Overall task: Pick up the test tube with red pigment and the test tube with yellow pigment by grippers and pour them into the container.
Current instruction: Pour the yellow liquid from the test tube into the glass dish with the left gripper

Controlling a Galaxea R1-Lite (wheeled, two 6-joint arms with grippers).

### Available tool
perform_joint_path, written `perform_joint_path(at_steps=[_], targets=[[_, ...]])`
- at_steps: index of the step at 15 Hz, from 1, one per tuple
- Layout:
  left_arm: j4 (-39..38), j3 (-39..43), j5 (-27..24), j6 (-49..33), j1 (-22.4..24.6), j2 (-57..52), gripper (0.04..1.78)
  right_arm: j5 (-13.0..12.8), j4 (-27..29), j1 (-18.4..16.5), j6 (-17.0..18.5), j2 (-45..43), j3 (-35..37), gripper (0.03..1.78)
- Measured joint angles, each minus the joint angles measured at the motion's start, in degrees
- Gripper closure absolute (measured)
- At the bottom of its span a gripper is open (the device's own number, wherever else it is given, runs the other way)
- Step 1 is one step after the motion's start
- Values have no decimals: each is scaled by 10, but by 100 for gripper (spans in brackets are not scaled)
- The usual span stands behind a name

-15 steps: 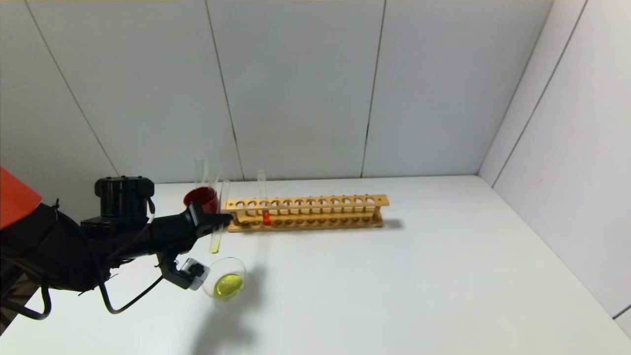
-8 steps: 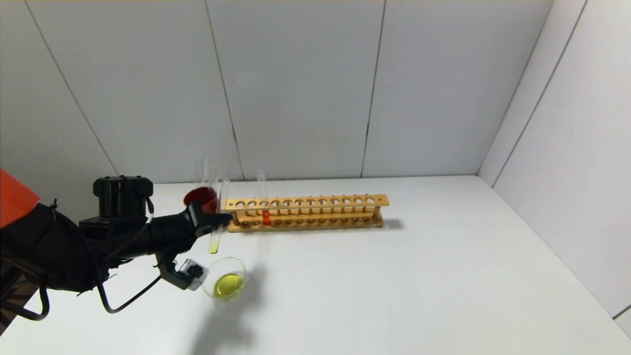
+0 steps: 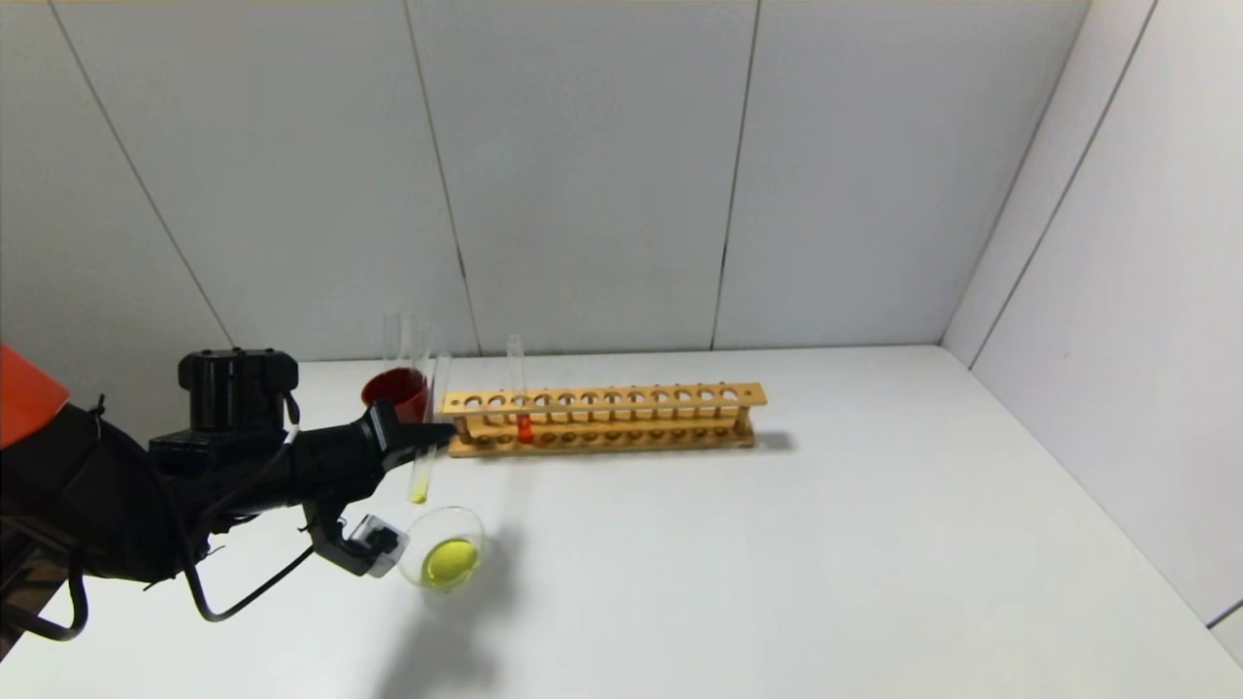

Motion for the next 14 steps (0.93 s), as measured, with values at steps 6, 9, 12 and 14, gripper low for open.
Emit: perform_joint_path(at_steps=[6,9,12,14], targets=[[-1,1,6,9,-8,-3,150,0,0,0,0,0,0,6],[-1,0,6,26,-8,-9,150,0,0,0,0,0,0,6],[0,0,7,32,-8,-15,150,0,0,0,0,0,0,6],[2,0,7,35,-6,-16,150,0,0,0,0,0,0,6]])
